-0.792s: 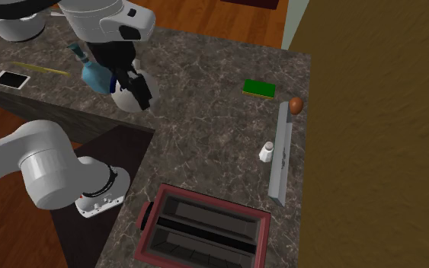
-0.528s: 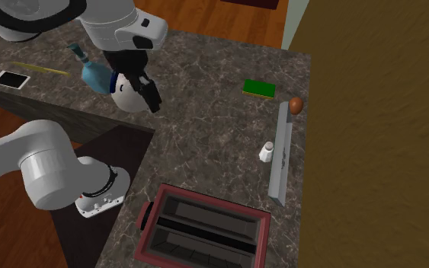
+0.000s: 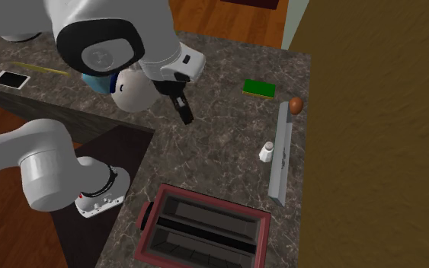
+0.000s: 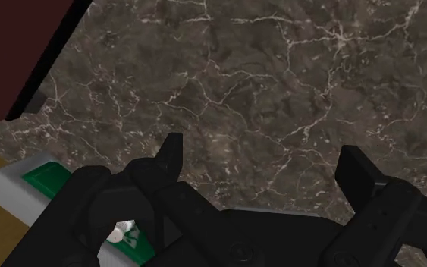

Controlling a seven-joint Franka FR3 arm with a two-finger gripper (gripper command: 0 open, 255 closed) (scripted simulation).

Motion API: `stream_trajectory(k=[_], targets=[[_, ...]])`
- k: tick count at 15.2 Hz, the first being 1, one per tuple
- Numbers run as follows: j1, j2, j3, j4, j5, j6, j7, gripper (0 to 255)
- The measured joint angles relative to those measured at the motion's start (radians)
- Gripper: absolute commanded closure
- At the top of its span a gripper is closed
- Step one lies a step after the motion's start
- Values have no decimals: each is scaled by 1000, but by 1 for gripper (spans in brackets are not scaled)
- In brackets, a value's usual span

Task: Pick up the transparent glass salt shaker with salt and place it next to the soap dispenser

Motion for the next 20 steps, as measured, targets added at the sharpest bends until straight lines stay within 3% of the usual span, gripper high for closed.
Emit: stream_trajectory(k=[8, 20], targets=[[-83, 216, -40, -11, -9, 352, 137, 0], [-178, 599, -117, 133, 36, 777, 299, 0]])
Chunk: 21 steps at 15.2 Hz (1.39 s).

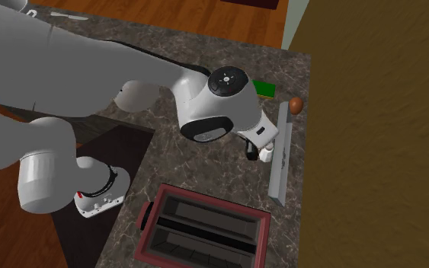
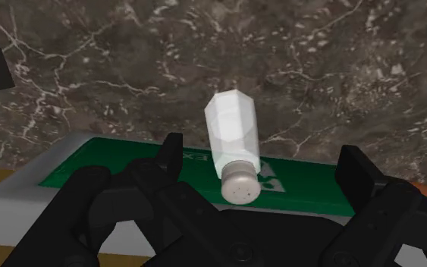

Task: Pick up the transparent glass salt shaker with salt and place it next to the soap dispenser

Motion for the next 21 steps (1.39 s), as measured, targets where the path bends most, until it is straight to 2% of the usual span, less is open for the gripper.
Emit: stream_trajectory(k=[3, 8, 16, 17, 21], targets=[[-13, 74, -14, 29, 27, 75, 18, 0], [-16, 145, -11, 48, 50, 133, 12, 0], [-21, 185, -7, 63, 66, 158, -1, 0], [-21, 185, -7, 63, 66, 158, -1, 255], [-21, 185, -7, 64, 66, 158, -1, 255]])
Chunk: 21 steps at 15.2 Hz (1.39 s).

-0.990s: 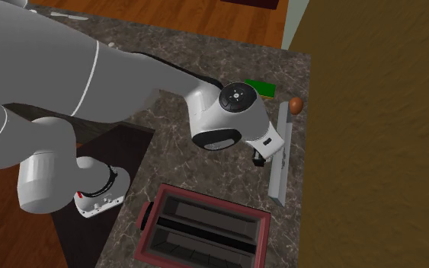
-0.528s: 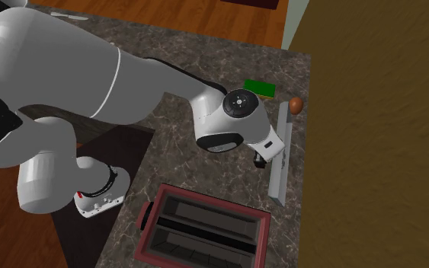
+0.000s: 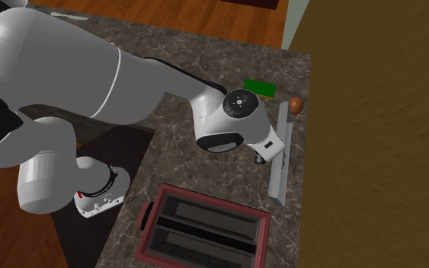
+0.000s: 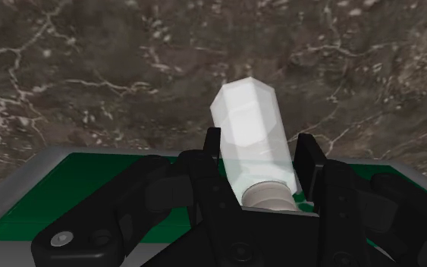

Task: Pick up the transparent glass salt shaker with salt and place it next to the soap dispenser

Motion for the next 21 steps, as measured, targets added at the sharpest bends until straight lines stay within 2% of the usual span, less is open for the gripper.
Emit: stream_trajectory(k=[7, 21], targets=[[1, -5, -1, 2, -2, -7, 1, 255], [7, -127, -7, 57, -39, -183, 26, 255]])
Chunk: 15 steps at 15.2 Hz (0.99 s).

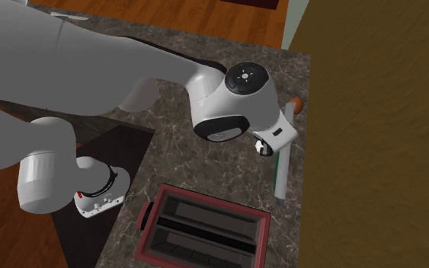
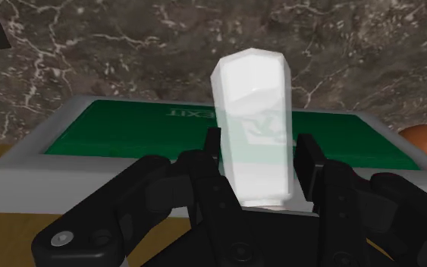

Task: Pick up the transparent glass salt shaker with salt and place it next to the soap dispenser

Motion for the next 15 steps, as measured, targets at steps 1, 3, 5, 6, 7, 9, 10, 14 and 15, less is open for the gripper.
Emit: stream_trajectory(k=[1, 3, 5, 6, 7, 9, 10, 14, 15], targets=[[0, -7, 0, 5, -1, -12, -1, 255], [0, -21, 0, 17, -4, -38, 2, 255], [0, -32, 0, 35, -5, -67, 2, 255], [0, -39, 0, 42, -6, -81, 1, 255], [0, -46, 0, 50, -7, -96, 1, 255], [-1, -58, -1, 62, -8, -119, -1, 255], [0, -69, 1, 65, -11, -133, 4, 255], [0, -91, 2, 96, -15, -186, 6, 255], [0, -94, 2, 108, -14, -201, 4, 255]])
